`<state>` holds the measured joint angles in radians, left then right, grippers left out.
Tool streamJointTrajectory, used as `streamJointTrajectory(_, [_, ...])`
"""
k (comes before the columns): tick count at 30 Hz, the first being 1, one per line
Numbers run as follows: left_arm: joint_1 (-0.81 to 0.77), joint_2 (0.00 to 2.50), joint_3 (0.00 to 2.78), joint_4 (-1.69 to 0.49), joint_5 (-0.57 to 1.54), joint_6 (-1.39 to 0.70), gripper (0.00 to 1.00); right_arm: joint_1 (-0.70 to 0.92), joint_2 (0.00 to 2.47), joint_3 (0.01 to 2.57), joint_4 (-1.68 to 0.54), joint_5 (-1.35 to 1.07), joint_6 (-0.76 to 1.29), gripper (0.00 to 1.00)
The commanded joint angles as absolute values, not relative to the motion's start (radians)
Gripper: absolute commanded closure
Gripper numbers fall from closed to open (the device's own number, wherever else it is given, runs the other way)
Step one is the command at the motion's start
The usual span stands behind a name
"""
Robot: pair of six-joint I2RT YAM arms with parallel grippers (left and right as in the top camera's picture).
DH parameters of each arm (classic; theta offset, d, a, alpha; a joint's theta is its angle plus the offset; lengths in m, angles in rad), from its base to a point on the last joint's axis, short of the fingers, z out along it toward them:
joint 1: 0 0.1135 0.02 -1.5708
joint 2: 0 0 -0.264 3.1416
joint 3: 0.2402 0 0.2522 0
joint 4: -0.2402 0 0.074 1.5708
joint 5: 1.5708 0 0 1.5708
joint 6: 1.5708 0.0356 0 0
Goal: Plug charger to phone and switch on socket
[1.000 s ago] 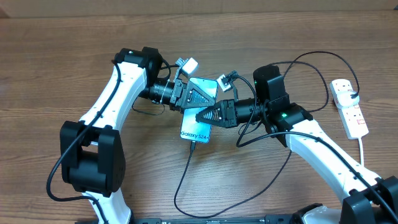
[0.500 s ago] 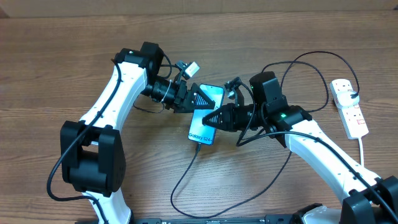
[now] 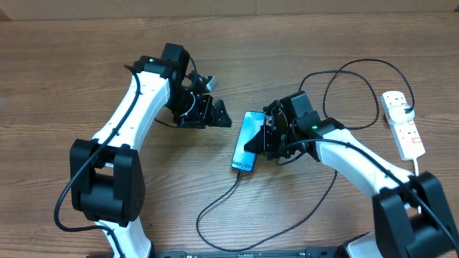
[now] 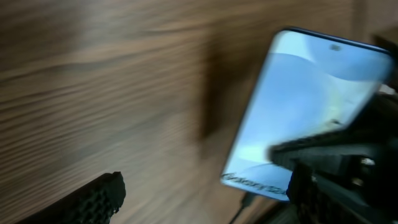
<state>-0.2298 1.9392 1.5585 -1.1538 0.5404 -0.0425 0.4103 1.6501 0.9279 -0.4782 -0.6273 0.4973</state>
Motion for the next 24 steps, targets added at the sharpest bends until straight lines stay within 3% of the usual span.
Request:
streamJointTrajectory(1, [-0.234, 1.918, 1.566, -1.142, 0.202, -0.181, 0.01, 0.409, 1.691, 0.936, -0.45, -0.618, 0.489, 0.96])
streamJointTrajectory(5, [-0.234, 1.918, 1.567, -1.143, -0.011, -0.207, 0.0, 0.41, 1.761, 0.936, -0.397, -0.619, 0.489, 0.96])
streamJointTrajectory(24, [-0.234, 1.918, 1.566, -1.143, -0.01, -0.207, 0.0, 0.416, 1.86, 0.936, -0.272, -0.622, 0.488, 0.96])
